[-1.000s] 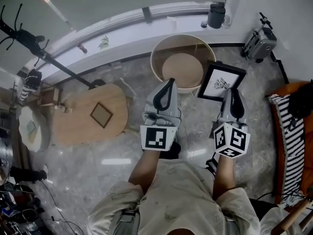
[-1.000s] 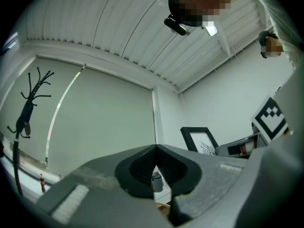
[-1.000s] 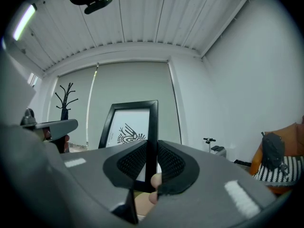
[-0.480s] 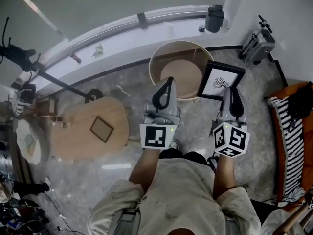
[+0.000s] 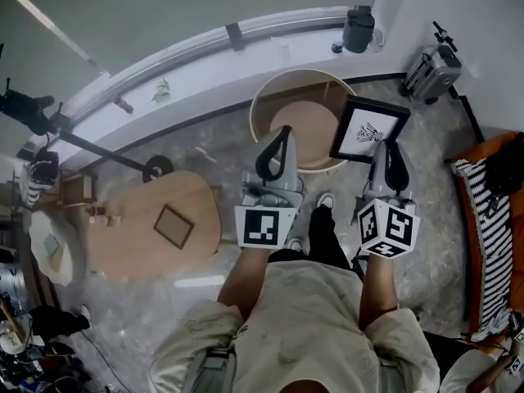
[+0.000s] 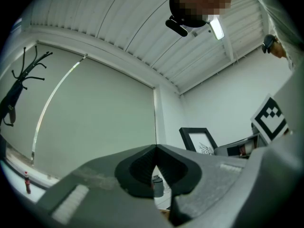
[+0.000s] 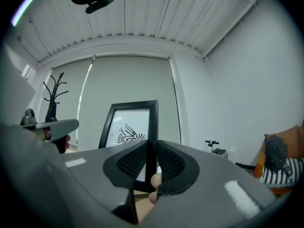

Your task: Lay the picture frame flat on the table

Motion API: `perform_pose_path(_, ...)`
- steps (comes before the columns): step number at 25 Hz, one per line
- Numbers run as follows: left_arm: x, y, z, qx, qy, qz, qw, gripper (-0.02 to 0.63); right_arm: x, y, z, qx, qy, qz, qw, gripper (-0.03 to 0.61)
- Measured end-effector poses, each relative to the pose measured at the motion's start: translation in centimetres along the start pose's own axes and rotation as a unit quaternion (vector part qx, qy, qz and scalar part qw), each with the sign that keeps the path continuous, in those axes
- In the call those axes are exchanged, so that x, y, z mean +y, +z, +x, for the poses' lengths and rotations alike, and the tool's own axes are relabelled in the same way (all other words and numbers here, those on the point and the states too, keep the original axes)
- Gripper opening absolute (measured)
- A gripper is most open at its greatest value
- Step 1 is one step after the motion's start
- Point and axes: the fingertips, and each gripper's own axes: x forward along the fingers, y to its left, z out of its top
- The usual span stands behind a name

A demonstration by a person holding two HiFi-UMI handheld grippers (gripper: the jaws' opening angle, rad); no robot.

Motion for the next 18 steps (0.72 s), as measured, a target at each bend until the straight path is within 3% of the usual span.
perform_pose_path(9,0.9,-1.2,4.5,-0.003,-0.003,0.007,1.0000,0.003,-1.6,-0.1,4.4,-0.004,-0.006,0.000,1.000,0.070)
perform_pose_path(18,2.2,-3.1,12.2,0.010,-0.001,0.023,0.9997,0.003,-3.9,-0.2,12.5,0.007,0.002,0.003,1.000,0.070)
